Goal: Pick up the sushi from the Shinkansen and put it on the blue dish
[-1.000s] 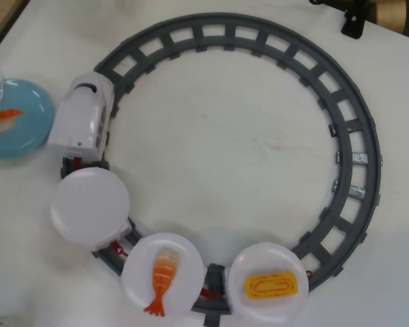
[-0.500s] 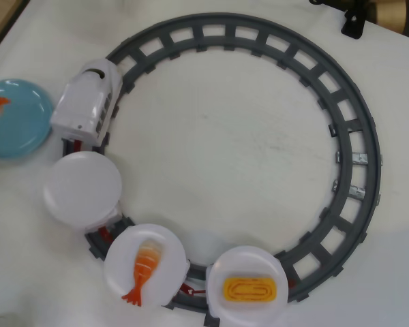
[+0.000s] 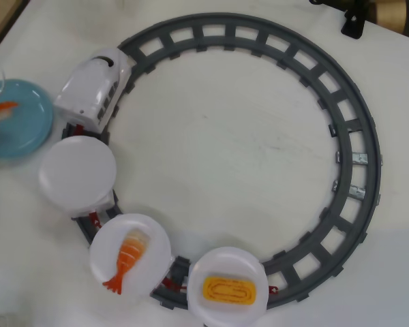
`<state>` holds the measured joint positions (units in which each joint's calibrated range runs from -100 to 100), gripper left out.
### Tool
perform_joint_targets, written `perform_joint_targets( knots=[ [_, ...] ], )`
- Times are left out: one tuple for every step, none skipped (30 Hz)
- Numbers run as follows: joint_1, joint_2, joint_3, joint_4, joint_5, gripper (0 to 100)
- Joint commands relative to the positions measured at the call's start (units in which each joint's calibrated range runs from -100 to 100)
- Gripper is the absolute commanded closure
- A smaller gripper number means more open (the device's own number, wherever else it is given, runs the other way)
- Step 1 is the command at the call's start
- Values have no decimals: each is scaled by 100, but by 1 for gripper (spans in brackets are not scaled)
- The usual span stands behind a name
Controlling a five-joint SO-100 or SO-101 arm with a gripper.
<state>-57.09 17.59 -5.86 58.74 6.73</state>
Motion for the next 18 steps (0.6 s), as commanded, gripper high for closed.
perform_joint_targets(
  knots=[
    [-145, -54, -406, -95, -50, 96],
    [-198, -54, -406, -103, -50, 96],
    [-250, -54, -406, -103, -50, 96],
    [-294, -54, -406, -103, -50, 96],
    [-321, -46, -406, -103, -50, 96],
    [-339, -46, -406, -103, -50, 96],
    [-339, -46, -406, -103, -50, 96],
    [-339, -46, -406, -103, -50, 96],
    [-330, -46, -406, -103, -50, 96],
    [-312, -46, -406, -112, -50, 96],
    [-286, -46, -406, -112, -50, 95],
    [-268, -37, -406, -112, -50, 93],
    [-259, -37, -388, -112, -50, 91],
    [-242, -37, -370, -112, -50, 89],
    [-206, -37, -361, -112, -45, 87],
    [-180, -37, -361, -112, -45, 86],
    [-180, -37, -361, -112, -45, 85],
    [-171, -37, -361, -112, -45, 84]
  ],
)
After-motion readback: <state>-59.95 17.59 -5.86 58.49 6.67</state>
